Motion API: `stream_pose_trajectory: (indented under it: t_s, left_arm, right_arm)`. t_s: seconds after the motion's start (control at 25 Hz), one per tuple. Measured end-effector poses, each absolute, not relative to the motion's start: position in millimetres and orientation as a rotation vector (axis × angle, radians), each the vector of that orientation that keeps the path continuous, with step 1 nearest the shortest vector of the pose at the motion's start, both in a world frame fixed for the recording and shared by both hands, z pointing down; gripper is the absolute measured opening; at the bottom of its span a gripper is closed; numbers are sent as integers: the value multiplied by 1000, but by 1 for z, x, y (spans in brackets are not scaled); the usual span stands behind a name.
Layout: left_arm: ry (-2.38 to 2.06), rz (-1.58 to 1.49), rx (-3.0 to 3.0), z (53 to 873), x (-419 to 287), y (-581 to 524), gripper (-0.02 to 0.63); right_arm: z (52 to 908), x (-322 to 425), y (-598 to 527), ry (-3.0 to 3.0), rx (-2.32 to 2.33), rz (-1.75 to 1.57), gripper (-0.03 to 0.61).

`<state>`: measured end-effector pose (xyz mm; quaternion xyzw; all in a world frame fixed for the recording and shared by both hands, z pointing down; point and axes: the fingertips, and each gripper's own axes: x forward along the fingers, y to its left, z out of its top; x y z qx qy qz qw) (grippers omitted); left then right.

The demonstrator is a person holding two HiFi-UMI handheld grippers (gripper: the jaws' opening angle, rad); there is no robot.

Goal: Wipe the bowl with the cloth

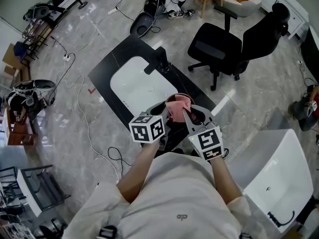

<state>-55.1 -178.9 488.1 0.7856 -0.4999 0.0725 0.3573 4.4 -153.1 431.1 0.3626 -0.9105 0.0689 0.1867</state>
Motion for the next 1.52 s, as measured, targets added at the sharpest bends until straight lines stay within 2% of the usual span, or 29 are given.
stream_pose_trajectory:
  t_s: [0.36, 0.8, 1.52]
  left_arm:
    - [-1279, 192, 2082, 477, -52, -173, 43]
    - [-1236, 225, 2173, 463, -33, -164, 43]
    - [-1239, 362, 2294, 456, -27, -167, 43]
  right_arm:
    - [437, 5, -160, -2452, 1071, 54, 17]
    - [444, 10, -170, -2073, 1086, -418, 17]
    - [464, -1, -165, -2069, 884, -338, 17]
